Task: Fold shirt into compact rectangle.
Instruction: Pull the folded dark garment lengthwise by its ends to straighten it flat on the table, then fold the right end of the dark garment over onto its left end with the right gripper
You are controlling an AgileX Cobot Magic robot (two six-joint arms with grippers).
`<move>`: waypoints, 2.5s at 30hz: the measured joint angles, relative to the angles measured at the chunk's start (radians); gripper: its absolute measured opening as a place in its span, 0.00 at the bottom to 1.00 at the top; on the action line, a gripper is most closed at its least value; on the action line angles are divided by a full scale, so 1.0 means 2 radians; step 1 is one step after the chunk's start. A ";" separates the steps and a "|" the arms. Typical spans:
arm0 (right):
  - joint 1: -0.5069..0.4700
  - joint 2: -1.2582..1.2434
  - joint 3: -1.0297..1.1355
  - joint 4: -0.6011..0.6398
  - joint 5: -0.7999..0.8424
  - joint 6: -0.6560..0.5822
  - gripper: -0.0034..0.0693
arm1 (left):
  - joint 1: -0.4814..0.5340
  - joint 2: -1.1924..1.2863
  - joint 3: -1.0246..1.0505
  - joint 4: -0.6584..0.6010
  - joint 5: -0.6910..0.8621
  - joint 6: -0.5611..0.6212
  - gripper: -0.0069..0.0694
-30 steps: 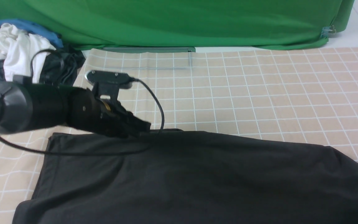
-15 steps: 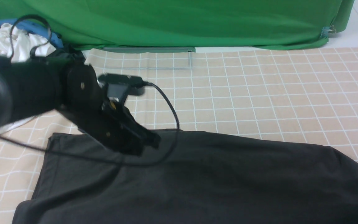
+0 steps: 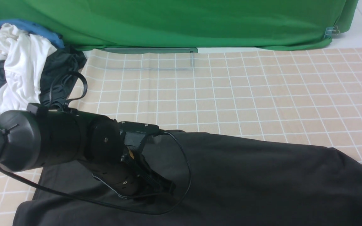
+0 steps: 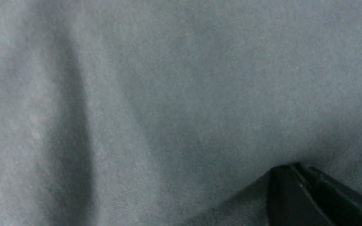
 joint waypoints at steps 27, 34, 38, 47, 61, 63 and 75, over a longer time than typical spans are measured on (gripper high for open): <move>0.000 0.081 -0.011 0.023 -0.017 -0.041 0.15 | 0.000 0.001 0.000 -0.001 -0.009 -0.003 0.12; -0.021 0.033 -0.045 -0.026 0.043 0.015 0.14 | -0.002 -0.001 0.000 0.009 -0.015 -0.018 0.12; -0.042 0.009 -0.061 -0.026 0.066 0.015 0.15 | -0.004 0.000 0.000 0.009 -0.024 -0.020 0.12; -0.014 -0.031 -0.092 -0.039 0.109 0.009 0.15 | 0.006 -0.102 -0.022 0.033 0.028 -0.020 0.12; 0.211 -0.044 -0.210 0.092 0.128 0.030 0.12 | 0.184 -0.333 -0.050 0.116 0.179 -0.044 0.12; 0.265 -0.032 -0.237 0.121 0.107 0.041 0.12 | 0.226 -0.355 -0.050 0.127 0.193 -0.044 0.12; 0.443 0.127 -0.382 0.156 0.050 0.082 0.12 | 0.265 -0.377 -0.050 0.081 0.191 -0.039 0.12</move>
